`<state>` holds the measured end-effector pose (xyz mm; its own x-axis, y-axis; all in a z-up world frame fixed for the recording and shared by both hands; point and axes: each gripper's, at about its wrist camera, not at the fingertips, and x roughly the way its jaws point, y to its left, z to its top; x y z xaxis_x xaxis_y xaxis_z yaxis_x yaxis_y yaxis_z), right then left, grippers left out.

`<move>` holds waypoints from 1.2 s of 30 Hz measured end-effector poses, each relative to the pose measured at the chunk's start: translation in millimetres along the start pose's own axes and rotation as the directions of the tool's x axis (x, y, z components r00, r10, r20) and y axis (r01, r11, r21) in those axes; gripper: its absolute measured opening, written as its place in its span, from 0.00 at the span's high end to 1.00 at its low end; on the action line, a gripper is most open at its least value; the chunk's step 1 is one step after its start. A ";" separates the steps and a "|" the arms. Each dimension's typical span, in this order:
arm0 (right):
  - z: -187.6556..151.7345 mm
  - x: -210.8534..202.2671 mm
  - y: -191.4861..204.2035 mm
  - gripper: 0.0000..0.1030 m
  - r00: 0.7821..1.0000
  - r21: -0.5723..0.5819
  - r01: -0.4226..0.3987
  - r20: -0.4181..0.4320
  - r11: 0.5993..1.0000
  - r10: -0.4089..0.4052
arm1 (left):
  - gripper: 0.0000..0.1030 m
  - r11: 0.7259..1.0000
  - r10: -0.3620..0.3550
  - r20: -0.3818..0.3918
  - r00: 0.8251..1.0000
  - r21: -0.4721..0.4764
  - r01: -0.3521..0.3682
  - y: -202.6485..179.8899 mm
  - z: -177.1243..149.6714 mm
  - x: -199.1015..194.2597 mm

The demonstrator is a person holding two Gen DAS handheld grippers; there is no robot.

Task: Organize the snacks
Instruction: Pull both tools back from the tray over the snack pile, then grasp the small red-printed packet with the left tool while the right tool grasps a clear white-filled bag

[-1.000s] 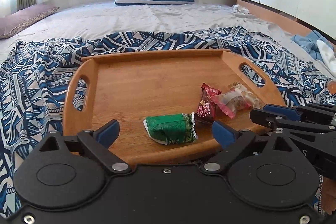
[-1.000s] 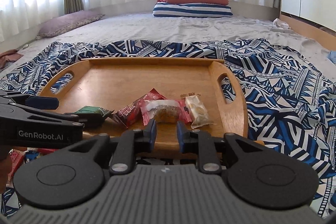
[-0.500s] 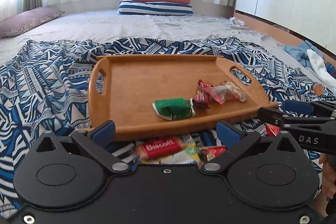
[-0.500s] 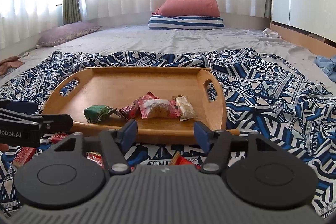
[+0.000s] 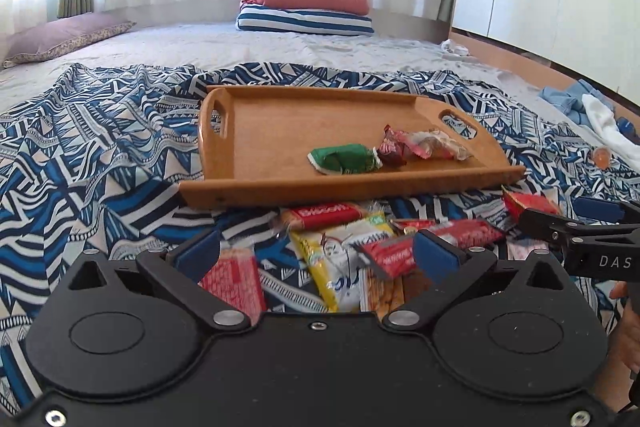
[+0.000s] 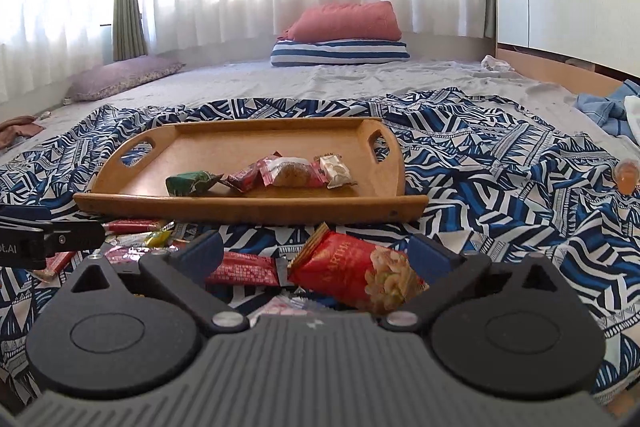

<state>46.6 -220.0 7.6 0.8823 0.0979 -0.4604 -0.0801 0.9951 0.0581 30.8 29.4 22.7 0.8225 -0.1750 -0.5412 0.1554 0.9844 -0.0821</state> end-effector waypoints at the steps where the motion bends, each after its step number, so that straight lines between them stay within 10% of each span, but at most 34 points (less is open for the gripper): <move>1: -3.5 -0.7 0.2 0.00 1.000 0.003 0.010 -0.003 1.000 -0.010 | 0.00 1.000 0.003 0.001 1.000 0.005 -0.003 -1.1 -2.3 -0.8; 21: -45.8 -30.2 24.3 0.00 0.991 0.040 0.134 -0.002 0.990 -0.134 | 0.01 0.984 0.178 0.047 0.983 -0.015 -0.177 13.3 -39.8 -23.6; 36: -52.7 -33.5 41.9 0.03 0.987 -0.041 0.162 -0.003 0.986 -0.163 | 0.48 0.978 0.199 0.012 0.980 -0.063 -0.198 21.0 -32.7 -11.6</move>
<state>-10.7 -180.8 -21.2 0.8824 -0.0652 -0.4660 0.0450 0.9975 -0.0542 6.6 52.7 -0.1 0.8436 0.0245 -0.5365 -0.0453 0.9986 -0.0257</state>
